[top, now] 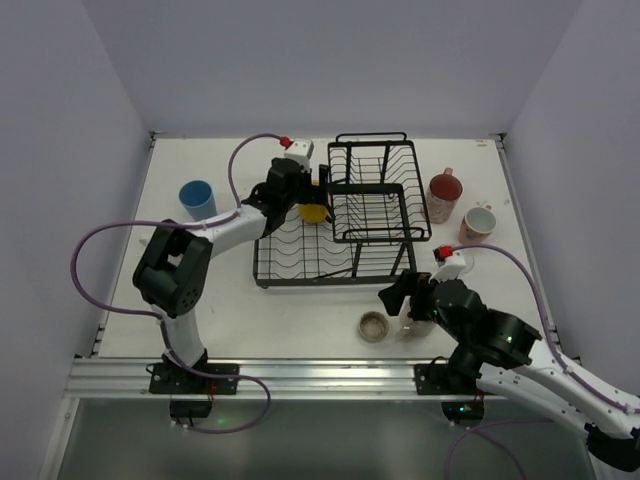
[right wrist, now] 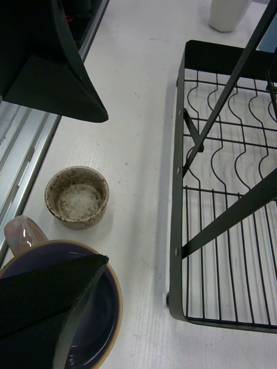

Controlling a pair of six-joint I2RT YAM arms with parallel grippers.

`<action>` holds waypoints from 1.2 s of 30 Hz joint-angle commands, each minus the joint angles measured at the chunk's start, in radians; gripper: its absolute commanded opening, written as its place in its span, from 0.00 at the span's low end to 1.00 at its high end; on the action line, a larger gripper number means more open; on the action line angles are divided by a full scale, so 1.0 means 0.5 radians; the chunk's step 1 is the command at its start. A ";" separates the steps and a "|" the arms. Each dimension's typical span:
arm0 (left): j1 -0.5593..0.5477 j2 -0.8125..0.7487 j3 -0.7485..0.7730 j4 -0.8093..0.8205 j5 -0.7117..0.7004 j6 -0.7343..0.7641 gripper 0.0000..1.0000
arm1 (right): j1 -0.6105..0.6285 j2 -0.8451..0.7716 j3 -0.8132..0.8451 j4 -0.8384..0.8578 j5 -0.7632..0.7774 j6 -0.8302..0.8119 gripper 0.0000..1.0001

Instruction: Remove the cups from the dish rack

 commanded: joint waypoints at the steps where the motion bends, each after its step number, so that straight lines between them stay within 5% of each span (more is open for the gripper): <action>1: -0.035 0.064 0.137 -0.024 -0.046 0.088 1.00 | 0.002 -0.011 -0.017 0.100 -0.041 -0.034 0.99; 25: -0.084 0.160 0.085 -0.168 -0.509 0.165 0.98 | 0.042 -0.014 0.032 0.260 -0.152 -0.102 0.99; 27: -0.075 0.117 0.058 -0.141 -0.494 0.161 0.90 | 0.045 -0.020 0.041 0.254 -0.146 -0.105 0.99; 31: -0.051 0.006 -0.022 -0.082 -0.460 0.137 0.39 | 0.051 -0.075 0.136 0.226 -0.133 -0.123 0.99; 36: -0.014 -0.279 -0.135 -0.055 -0.390 0.039 0.13 | 0.051 -0.106 0.265 0.330 -0.192 -0.188 0.99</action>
